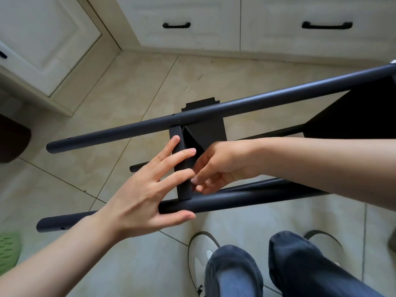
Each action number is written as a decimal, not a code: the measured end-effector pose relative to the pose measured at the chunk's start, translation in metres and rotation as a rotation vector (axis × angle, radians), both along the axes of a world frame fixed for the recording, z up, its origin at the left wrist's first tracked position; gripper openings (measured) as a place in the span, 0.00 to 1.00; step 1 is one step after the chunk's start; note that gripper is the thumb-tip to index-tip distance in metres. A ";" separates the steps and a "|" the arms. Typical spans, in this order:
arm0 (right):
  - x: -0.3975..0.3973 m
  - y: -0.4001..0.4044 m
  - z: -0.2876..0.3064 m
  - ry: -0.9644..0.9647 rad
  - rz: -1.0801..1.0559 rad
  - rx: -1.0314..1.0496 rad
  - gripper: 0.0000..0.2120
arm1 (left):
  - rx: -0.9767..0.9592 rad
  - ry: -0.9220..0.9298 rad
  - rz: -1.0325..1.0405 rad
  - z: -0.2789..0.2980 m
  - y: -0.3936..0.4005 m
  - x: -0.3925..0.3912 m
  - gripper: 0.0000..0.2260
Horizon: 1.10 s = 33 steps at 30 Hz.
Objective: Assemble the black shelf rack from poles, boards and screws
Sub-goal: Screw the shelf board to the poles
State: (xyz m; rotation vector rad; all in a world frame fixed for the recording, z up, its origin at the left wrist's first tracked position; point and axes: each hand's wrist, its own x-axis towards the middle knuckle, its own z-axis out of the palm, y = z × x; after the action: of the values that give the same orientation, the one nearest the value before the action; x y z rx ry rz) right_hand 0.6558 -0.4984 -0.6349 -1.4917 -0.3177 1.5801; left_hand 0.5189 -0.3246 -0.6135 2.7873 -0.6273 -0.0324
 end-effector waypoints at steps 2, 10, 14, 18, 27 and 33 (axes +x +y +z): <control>-0.002 0.001 -0.003 0.064 0.005 0.004 0.03 | 0.005 -0.012 -0.022 -0.002 -0.001 -0.003 0.27; -0.013 -0.009 -0.015 0.216 0.041 0.059 0.06 | 0.017 -0.045 -0.102 -0.007 -0.003 -0.013 0.27; -0.021 -0.017 -0.021 0.257 0.056 0.075 0.05 | 0.021 -0.043 -0.100 -0.007 -0.002 -0.013 0.26; -0.024 -0.018 -0.023 0.245 0.048 0.093 0.07 | 0.013 -0.046 -0.097 -0.007 -0.003 -0.013 0.26; -0.029 -0.014 -0.020 0.202 0.110 0.062 0.03 | 0.017 -0.042 -0.093 -0.007 -0.003 -0.015 0.26; -0.025 -0.015 -0.020 0.213 0.167 0.024 0.04 | 0.007 -0.040 -0.095 -0.008 -0.003 -0.018 0.26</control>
State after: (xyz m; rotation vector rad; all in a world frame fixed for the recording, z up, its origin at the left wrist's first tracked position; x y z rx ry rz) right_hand 0.6306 -0.5136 -0.6549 -1.2921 -0.3444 1.8439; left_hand 0.5014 -0.3276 -0.6215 2.7694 -0.7702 0.0010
